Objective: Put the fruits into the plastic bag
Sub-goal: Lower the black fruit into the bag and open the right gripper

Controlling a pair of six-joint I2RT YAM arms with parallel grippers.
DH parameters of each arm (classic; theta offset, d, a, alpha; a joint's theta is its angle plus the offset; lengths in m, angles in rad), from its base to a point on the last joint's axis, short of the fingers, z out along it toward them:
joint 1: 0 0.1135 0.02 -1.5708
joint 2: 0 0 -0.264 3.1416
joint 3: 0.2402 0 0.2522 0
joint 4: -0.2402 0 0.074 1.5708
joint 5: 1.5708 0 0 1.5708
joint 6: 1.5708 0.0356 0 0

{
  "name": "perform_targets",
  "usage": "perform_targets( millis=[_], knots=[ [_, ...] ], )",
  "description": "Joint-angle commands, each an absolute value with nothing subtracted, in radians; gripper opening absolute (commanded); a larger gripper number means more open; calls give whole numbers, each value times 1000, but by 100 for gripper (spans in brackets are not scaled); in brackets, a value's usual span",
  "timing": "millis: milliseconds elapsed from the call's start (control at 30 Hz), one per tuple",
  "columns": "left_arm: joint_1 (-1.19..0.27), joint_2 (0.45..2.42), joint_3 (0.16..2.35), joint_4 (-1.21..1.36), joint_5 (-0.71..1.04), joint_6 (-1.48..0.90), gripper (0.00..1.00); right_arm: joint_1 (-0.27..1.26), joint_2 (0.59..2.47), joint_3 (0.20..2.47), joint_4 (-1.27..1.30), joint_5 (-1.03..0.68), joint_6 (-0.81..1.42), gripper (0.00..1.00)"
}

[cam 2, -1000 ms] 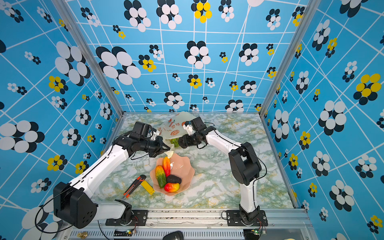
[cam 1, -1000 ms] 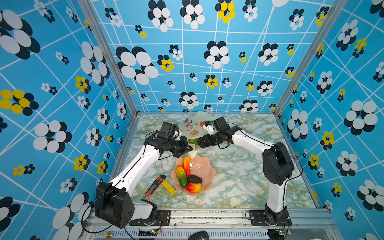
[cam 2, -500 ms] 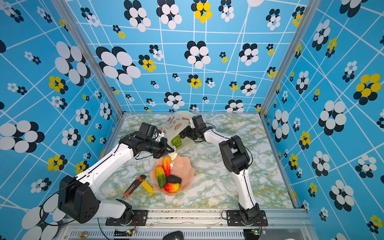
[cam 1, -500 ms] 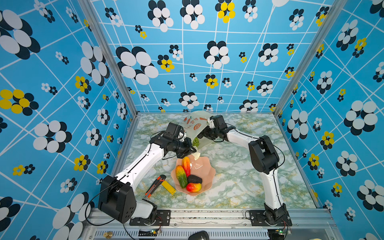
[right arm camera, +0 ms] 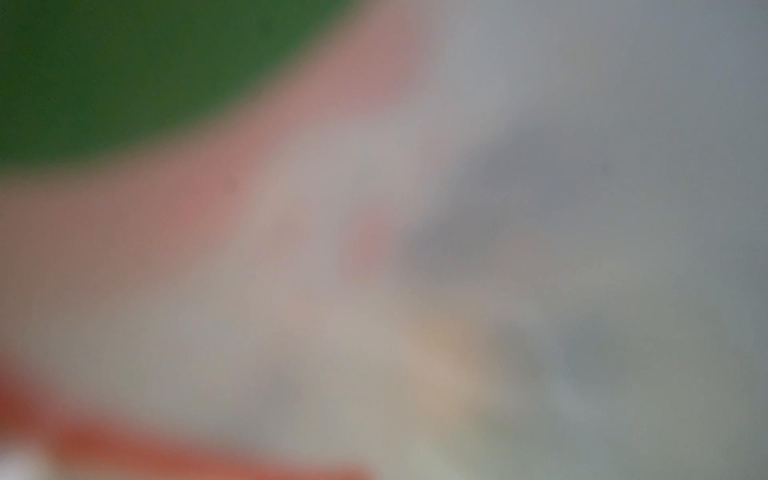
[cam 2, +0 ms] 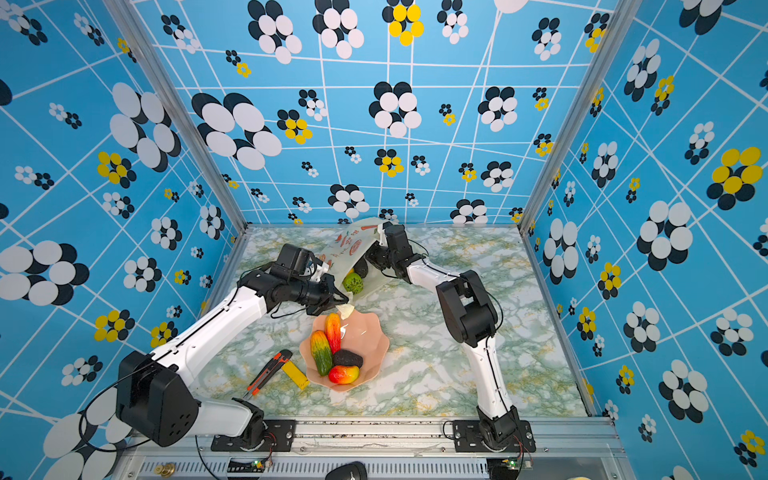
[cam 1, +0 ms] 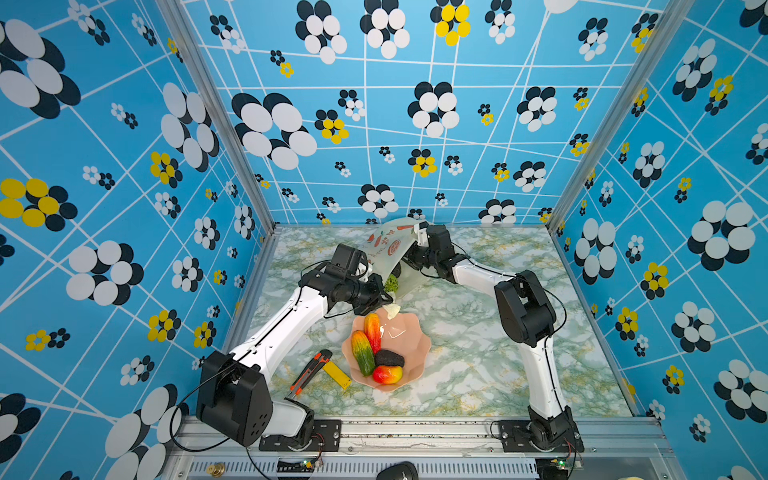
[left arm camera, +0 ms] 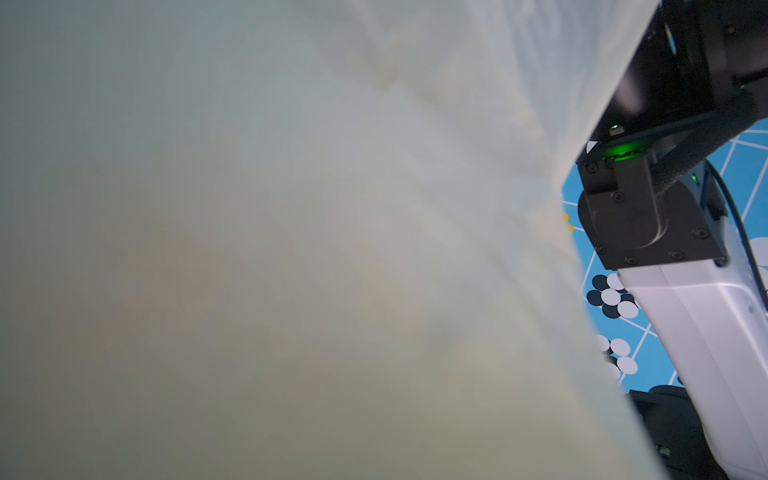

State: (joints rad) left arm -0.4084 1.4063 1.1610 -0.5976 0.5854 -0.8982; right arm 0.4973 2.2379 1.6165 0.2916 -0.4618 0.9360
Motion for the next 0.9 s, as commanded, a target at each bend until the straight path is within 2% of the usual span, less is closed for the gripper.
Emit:
perform_targets(
  millis=[0, 233, 400, 867],
  knots=[
    [-407, 1422, 1186, -613, 569, -897, 0, 482, 2150, 1541, 307, -490, 920, 86],
    [-405, 1408, 1187, -637, 529, -895, 0, 476, 2034, 1414, 253, -547, 829, 86],
    [-403, 1365, 1133, -558, 520, -940, 0, 475, 1942, 1323, 192, -572, 751, 86],
    [-390, 1372, 1126, -537, 554, -944, 0, 480, 1686, 1089, 107, -552, 658, 85]
  ],
)
